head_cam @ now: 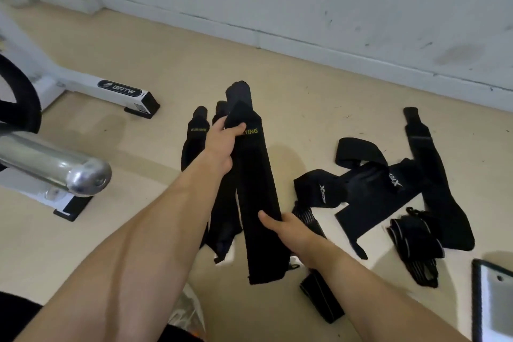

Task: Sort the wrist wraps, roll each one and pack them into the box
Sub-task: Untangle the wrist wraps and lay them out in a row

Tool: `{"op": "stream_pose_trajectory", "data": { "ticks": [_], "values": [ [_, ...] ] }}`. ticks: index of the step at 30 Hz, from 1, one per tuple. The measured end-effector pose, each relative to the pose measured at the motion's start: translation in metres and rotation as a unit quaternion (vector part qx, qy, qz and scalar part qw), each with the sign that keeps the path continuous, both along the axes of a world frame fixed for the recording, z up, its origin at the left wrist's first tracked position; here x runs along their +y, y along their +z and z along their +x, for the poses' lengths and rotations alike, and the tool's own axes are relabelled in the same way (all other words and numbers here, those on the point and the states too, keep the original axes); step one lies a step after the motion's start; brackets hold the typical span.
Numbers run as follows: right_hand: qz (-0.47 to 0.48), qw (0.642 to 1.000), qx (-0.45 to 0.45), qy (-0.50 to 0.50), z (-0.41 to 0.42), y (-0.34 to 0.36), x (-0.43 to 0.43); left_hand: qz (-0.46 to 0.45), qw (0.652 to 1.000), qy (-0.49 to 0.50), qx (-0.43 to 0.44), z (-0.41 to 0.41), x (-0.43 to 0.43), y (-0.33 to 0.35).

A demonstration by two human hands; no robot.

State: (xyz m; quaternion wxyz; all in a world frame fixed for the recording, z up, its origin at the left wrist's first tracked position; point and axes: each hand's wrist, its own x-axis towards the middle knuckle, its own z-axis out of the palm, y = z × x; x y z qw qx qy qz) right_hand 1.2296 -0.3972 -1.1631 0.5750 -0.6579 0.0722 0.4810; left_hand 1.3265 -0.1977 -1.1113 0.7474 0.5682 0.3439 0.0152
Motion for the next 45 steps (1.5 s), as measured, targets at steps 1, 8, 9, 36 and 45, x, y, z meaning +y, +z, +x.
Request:
{"op": "stream_pose_trajectory", "data": {
  "ticks": [1, 8, 9, 36, 45],
  "values": [
    [-0.002, 1.000, 0.008, 0.010, 0.001, -0.013, 0.005, -0.002, 1.000, -0.005, 0.007, 0.005, 0.002, -0.011],
    [0.019, 0.998, 0.059, -0.021, 0.033, -0.091, 0.019, 0.016, 0.999, -0.029, 0.032, 0.067, 0.012, -0.067],
    [0.023, 0.998, 0.053, -0.037, 0.045, -0.095, 0.022, 0.019, 0.999, -0.033, 0.021, 0.080, 0.015, -0.072],
    [-0.253, 0.911, -0.289, 0.153, 0.036, -0.154, 0.041, 0.572, 0.639, -0.487, 0.164, 0.040, -0.006, -0.210],
    [-0.282, 0.876, -0.333, 0.206, 0.031, -0.151, 0.059, 0.552, 0.667, -0.475, 0.158, 0.031, 0.022, -0.216]
  ]
}}
